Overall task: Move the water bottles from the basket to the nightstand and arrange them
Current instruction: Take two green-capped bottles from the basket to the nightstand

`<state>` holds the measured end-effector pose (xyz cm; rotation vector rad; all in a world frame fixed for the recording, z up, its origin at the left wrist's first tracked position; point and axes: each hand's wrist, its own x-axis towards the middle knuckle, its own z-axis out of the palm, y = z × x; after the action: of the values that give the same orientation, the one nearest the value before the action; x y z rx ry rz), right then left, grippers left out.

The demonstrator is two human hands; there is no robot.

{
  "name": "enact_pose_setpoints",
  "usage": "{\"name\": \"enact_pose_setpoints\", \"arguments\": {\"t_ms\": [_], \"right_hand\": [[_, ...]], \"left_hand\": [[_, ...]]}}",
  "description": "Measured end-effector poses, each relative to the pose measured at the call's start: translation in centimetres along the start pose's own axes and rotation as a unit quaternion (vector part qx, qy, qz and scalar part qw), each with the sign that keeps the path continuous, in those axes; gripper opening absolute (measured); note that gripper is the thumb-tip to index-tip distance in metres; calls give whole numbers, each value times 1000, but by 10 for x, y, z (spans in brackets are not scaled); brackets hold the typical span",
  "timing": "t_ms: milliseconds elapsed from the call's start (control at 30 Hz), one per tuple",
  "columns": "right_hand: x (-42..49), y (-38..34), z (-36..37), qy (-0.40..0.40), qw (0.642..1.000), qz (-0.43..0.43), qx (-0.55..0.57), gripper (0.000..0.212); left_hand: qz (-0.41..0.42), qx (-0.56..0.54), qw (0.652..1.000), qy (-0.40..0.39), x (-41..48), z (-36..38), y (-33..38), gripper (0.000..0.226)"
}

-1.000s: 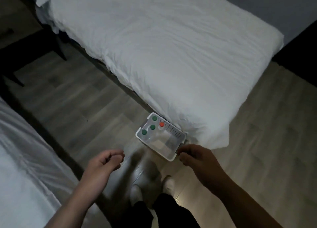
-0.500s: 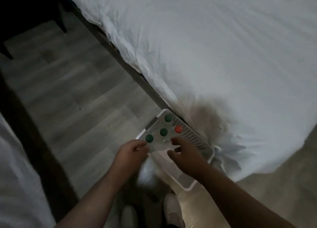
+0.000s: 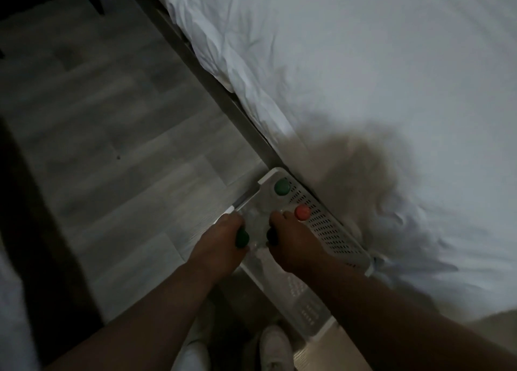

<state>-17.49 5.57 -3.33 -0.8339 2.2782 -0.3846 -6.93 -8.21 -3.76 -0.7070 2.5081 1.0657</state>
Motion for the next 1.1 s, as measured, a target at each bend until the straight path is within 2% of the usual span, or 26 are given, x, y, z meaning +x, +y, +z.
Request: {"name": "enact_pose_setpoints", "arguments": {"t_ms": [133,233,433,633,733,967,1100], "right_hand": [[-14,3,-11,14,999,6,45,23],[-36,1,-30,22,996,0,89,27],[-97,-28,-88,93,981,40,169,49],[-173,-101,-190,130,974,28,184,28],[-219,-150,-240,111,977,11,181,20],[-272,-248,-309,116,975,-72,177,20],[-277,-311,-331,70,973,-158,151,21]], "left_hand": [[2,-28,1000,5,-6,-2,10,35],[-9,-66,997,44,-27,-15,29,42],[-37,-101,986,124,-98,-66,73,34],[-93,-127,970,183,-180,-161,128,26],[-111,-133,965,196,-231,-214,162,23],[-142,-206,922,296,-339,-301,184,25],[-147,-224,895,357,-389,-356,186,21]]}}
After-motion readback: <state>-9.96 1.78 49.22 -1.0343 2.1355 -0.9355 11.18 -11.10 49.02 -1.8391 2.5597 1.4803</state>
